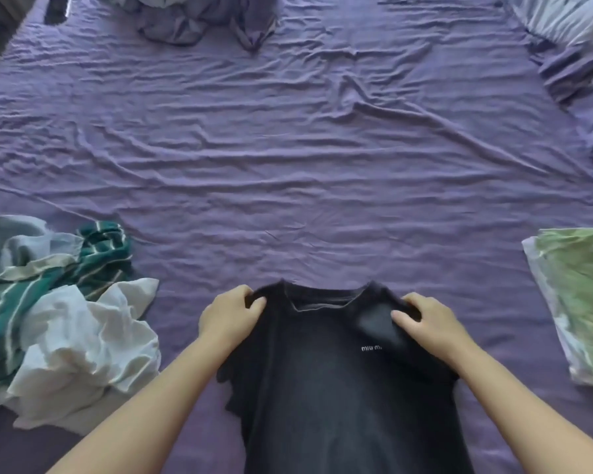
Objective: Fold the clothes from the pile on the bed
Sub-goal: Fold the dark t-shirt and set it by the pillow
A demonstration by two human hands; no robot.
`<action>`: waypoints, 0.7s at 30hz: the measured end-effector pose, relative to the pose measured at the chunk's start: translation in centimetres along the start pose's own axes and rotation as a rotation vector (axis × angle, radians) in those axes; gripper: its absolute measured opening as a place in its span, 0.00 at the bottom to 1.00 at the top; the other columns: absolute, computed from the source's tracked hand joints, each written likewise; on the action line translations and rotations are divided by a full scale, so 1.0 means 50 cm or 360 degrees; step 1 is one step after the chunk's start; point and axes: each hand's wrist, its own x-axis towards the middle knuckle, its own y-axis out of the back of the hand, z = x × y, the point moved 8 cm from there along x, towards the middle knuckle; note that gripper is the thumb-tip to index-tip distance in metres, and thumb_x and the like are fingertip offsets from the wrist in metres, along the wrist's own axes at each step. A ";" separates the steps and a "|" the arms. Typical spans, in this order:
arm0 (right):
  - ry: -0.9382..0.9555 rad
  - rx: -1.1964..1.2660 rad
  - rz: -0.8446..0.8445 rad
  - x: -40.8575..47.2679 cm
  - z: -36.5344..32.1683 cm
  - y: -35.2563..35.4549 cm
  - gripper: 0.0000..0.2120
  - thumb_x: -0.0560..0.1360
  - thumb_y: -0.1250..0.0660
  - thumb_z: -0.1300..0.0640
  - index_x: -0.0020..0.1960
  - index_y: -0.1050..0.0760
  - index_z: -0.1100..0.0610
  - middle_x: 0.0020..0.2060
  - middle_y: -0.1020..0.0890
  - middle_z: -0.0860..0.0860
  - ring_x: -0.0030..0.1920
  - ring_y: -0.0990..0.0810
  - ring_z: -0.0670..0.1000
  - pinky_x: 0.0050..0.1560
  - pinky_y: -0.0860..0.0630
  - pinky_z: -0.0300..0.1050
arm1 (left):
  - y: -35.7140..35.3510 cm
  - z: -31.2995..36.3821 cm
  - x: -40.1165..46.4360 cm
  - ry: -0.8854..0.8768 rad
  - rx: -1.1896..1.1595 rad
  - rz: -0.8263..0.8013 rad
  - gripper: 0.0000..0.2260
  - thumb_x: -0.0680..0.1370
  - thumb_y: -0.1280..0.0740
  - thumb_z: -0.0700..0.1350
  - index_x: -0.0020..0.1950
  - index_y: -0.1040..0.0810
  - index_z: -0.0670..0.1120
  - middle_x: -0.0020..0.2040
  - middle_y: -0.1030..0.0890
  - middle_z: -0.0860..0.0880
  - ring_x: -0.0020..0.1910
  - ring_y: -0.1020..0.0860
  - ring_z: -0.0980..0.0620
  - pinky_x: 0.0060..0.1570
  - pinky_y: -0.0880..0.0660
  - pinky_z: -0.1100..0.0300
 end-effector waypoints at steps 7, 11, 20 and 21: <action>0.0051 -0.0160 0.0601 0.024 -0.020 0.065 0.07 0.77 0.37 0.53 0.53 0.23 0.53 0.45 0.17 0.53 0.46 0.19 0.61 0.38 0.29 0.51 | 0.048 0.018 0.020 -0.0455 -0.0051 0.0299 0.06 0.77 0.34 0.51 0.50 0.19 0.52 0.45 0.17 0.51 0.46 0.20 0.46 0.39 0.27 0.55; 0.0321 -0.0507 0.0881 0.070 -0.082 0.134 0.07 0.73 0.30 0.54 0.48 0.21 0.57 0.36 0.18 0.56 0.32 0.19 0.61 0.28 0.25 0.50 | 0.106 0.043 0.057 -0.0527 0.0161 0.0599 0.05 0.75 0.30 0.49 0.48 0.18 0.49 0.41 0.18 0.48 0.39 0.19 0.42 0.32 0.27 0.55; -0.0101 -0.0078 0.0448 0.199 -0.012 0.070 0.22 0.78 0.37 0.51 0.67 0.33 0.59 0.60 0.23 0.58 0.62 0.28 0.60 0.61 0.35 0.56 | -0.058 0.222 0.018 -0.1021 0.0538 0.0408 0.24 0.65 0.25 0.42 0.61 0.21 0.48 0.64 0.23 0.43 0.66 0.27 0.40 0.64 0.33 0.37; -0.0169 0.0003 0.0433 0.187 0.013 0.063 0.21 0.78 0.39 0.52 0.68 0.33 0.60 0.60 0.23 0.59 0.62 0.28 0.61 0.62 0.34 0.57 | -0.096 0.238 -0.003 -0.1073 0.0523 0.0337 0.23 0.68 0.27 0.45 0.62 0.22 0.49 0.65 0.24 0.44 0.67 0.29 0.41 0.64 0.34 0.37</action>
